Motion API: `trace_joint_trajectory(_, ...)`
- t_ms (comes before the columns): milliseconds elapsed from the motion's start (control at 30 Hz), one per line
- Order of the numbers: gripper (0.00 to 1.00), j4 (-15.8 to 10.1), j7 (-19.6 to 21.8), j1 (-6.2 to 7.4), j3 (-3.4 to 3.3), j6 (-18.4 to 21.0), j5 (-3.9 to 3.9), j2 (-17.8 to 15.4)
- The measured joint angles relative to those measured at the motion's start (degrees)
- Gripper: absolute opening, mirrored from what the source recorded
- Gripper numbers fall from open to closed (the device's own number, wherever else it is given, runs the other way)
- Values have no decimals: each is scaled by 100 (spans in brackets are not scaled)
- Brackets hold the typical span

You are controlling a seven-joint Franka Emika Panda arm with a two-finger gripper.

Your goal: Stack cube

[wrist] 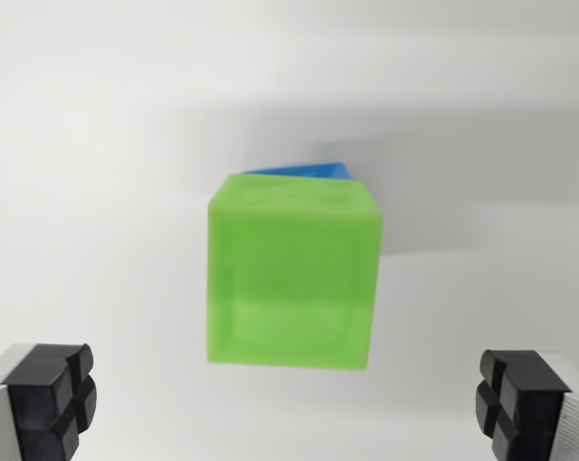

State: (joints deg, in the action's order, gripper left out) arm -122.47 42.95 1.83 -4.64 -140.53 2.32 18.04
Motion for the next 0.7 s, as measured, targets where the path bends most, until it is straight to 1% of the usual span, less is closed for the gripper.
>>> trace_joint_trajectory(400,100,114,48,1,-5,604,-69,-497)
trace_joint_trajectory(700,100,295,75,0,-7,1125,-109,-838)
